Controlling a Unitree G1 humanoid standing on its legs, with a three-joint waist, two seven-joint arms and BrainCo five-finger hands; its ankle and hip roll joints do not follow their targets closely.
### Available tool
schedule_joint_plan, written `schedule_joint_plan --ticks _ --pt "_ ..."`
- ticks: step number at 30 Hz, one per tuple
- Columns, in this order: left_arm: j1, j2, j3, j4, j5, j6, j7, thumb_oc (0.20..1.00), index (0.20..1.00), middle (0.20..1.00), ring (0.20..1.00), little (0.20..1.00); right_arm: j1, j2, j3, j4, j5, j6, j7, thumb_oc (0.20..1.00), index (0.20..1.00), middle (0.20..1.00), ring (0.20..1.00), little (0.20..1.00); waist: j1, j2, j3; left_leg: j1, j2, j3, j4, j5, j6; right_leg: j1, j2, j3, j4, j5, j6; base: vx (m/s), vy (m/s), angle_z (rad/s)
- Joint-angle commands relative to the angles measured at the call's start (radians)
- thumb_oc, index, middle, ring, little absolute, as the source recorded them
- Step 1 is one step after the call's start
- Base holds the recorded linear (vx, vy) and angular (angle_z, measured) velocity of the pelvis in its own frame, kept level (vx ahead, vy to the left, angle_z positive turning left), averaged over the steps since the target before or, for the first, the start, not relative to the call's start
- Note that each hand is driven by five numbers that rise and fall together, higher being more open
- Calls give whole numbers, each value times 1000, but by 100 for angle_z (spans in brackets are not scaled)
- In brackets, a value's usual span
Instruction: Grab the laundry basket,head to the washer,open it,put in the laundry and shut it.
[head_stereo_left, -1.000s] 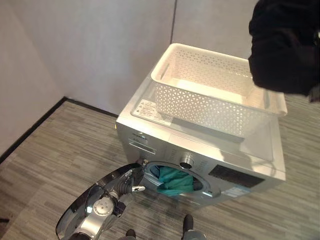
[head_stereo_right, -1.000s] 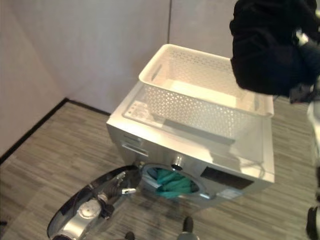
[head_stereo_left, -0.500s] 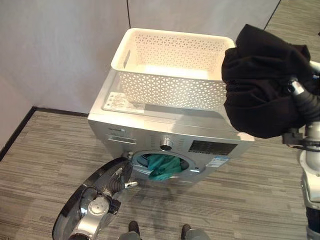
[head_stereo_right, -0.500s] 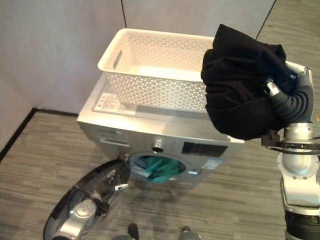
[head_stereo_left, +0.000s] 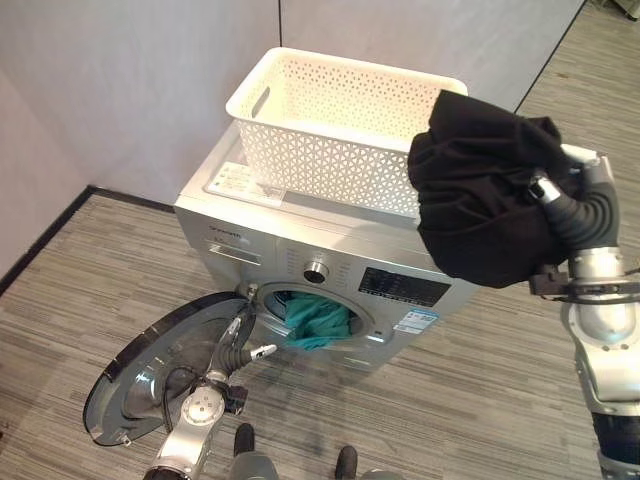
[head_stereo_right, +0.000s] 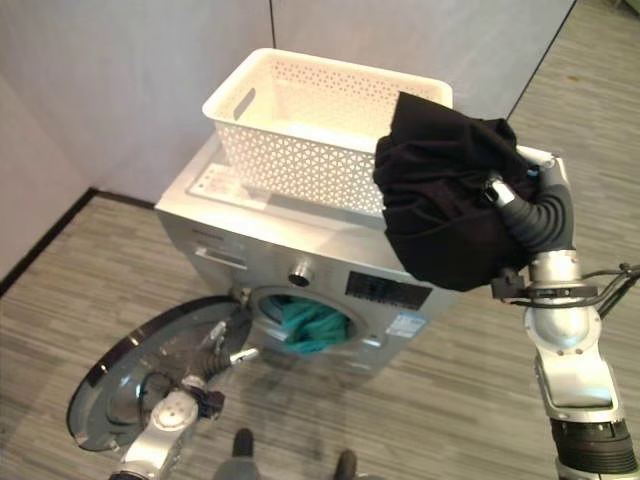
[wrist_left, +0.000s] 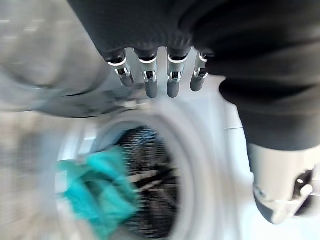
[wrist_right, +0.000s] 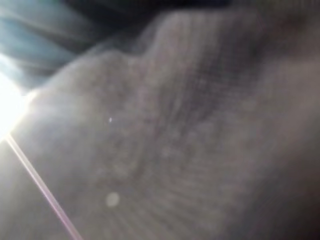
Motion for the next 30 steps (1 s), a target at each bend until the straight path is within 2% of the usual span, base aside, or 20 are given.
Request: schedule_joint_plan --ticks 1,3,4,6,16,18,30 --pt "-89 68 34 -90 39 -96 31 1000 1000 1000 1000 1000 -39 12 -30 -44 64 -56 25 200 200 200 200 200 -40 -27 -43 50 -3 -17 60 -218 30 -21 -31 39 92 -133 30 0 0 0" --pt "-146 67 16 -104 40 -105 35 1000 1000 1000 1000 1000 -16 52 -20 -55 78 -56 39 200 200 200 200 200 -63 0 -68 81 12 6 -21 -176 10 -11 -21 32 79 -133 29 40 58 27" --pt "-147 67 16 -102 40 -106 36 1000 1000 1000 1000 1000 -17 52 -20 -55 78 -56 39 200 200 200 200 200 -63 0 -67 84 12 6 -26 -174 9 -10 -21 32 77 -133 29 64 94 33" --pt "-281 94 -33 -110 39 -120 48 1000 1000 1000 1000 1000 -41 79 48 -52 103 -53 55 200 200 200 200 200 -84 23 -87 130 3 9 -92 -158 -9 8 -27 42 61 -112 40 59 72 -6" --pt "-556 141 -168 -95 -55 -110 -13 1000 1000 1000 1000 1000 -145 86 142 -28 114 -32 59 200 200 200 200 200 -118 63 -94 199 -9 76 -135 -168 -5 25 -37 101 22 -68 64 28 28 -24" --pt "-641 123 -226 -63 -120 -89 -42 1000 1000 1000 1000 1000 -191 81 167 -20 124 -22 62 200 200 200 200 200 -130 79 -101 208 -12 93 -137 -173 -2 27 -42 114 9 -59 70 23 13 -27" --pt "-933 39 -326 117 -278 -53 -24 1000 1000 1000 1000 1000 -351 22 201 30 120 6 6 200 200 200 200 200 -140 100 -109 205 -11 88 -137 -161 -8 49 -42 98 -26 -50 75 12 -10 -9"
